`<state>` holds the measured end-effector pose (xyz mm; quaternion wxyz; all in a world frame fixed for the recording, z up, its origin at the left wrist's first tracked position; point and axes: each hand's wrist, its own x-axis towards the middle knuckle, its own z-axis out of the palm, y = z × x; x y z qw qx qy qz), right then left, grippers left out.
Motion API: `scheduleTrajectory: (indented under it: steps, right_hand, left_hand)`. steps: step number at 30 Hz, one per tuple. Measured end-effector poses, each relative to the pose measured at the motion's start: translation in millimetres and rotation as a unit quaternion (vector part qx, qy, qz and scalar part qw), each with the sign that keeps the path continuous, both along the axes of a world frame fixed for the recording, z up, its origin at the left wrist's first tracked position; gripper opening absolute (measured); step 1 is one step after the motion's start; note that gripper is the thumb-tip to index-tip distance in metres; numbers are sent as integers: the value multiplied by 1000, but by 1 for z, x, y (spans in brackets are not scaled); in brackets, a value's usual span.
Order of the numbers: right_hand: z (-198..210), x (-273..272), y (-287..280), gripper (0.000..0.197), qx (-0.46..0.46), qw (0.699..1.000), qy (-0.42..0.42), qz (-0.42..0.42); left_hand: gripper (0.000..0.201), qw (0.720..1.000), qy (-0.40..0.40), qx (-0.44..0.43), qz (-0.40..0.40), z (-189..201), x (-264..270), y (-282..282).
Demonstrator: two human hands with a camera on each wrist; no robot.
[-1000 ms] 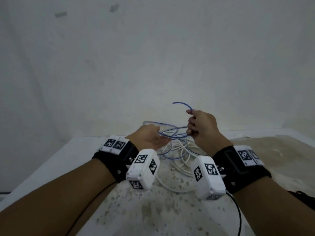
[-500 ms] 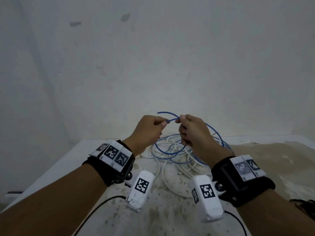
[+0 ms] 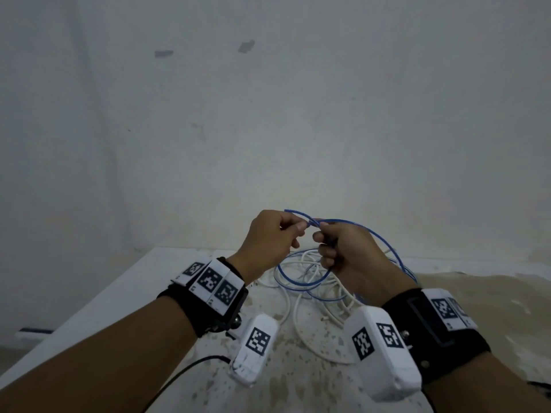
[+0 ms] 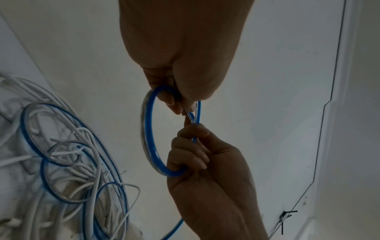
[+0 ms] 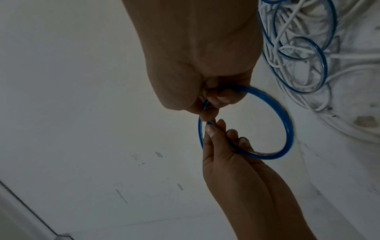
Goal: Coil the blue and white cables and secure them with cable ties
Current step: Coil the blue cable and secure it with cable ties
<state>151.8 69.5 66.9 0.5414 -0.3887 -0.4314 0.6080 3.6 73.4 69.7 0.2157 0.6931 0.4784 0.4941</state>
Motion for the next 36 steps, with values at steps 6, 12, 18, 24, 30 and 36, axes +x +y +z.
scheduleTrajectory:
  steps: [6,12,18,24,30,36]
  right_hand:
    - [-4,7,-1,20,19,996,69,-43]
    - [-7,-2,-7,21,8,999,28,15]
    - [-5,-8,-5,19,18,999,10,50]
    - [-8,-8,-7,24,39,996,-7,77]
    - [-12,-6,-4,23,48,999,8,1]
    - [-14,-7,-2,18,59,996,19,-56]
  left_hand:
    - [21,995,-43,-86,-37,-4,-4,-4]
    - [23,999,-1,-31,-23,-4,-9,-5]
    - [24,998,12,-45,-36,1,-3,-6]
    - [30,971,-194,-133,-52,1,3,-7]
    - [27,980,-164,-102,-40,-3,4,-6]
    - [17,979,-182,-91,-30,-8,6,-4]
